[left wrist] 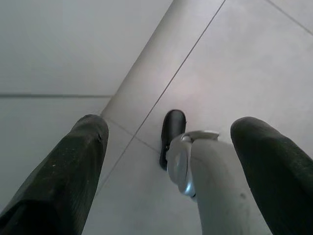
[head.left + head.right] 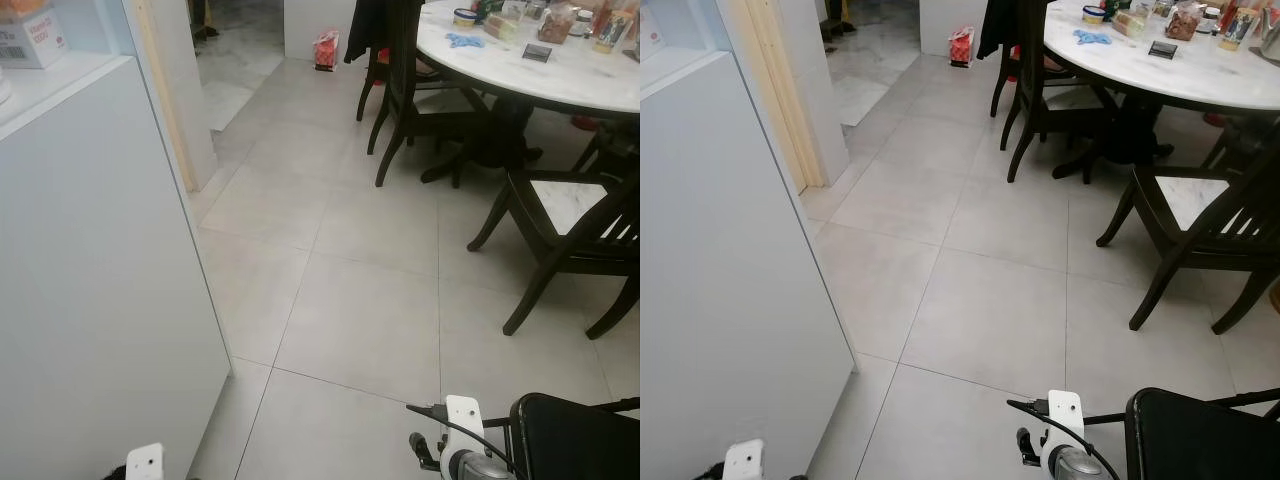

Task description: Restocking fridge

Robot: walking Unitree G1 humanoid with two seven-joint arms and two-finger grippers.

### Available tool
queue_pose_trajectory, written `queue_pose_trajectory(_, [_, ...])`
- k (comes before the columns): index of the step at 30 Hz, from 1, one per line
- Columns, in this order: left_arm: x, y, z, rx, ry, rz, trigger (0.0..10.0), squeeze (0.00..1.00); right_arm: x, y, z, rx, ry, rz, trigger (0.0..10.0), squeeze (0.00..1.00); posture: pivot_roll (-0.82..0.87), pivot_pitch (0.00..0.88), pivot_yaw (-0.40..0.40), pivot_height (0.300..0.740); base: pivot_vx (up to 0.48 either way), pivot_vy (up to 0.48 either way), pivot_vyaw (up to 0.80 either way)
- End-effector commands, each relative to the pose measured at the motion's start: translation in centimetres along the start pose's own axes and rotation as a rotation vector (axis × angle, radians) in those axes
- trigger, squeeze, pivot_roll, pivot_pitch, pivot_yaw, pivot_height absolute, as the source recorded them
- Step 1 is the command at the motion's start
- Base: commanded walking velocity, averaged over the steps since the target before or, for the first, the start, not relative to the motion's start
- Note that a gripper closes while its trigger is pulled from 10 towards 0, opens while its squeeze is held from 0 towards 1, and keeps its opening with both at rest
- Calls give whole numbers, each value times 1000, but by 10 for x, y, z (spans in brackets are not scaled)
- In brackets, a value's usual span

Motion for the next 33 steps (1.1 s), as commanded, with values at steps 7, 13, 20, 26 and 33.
queue_pose_trajectory(7, [1,-8,2,-37,0,36,10000,0,0,-2,-2,-55,-9,-1,10000,0,36,0,-47,740,0,0,0])
queue_pose_trajectory(13, [1,-8,3,-47,1,38,10000,0,0,0,-1,-22,0,-23,10000,0,29,0,-43,740,0,0,311])
queue_pose_trajectory(20, [1,-10,2,-52,-3,41,10000,0,1,-2,-2,0,1,-11,10000,0,29,0,-47,740,0,0,769])
queue_pose_trajectory(26, [2,-10,2,-58,-4,45,10000,0,1,-3,-3,6,3,-3,10000,0,29,0,-50,740,0,0,788])
queue_pose_trajectory(33, [1,-10,2,-68,-3,47,10000,0,1,-2,-3,13,3,-2,10000,0,27,0,-51,740,0,0,794])
Point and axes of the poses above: a point about 5 cm out from each wrist's last joint towards the gripper, its own x axis pointing back from the gripper into the wrist, its own y axis along the axis of the wrist's last joint, z = x × y, the point moved 2 cm from there along -x, pointing out of the wrist towards the gripper
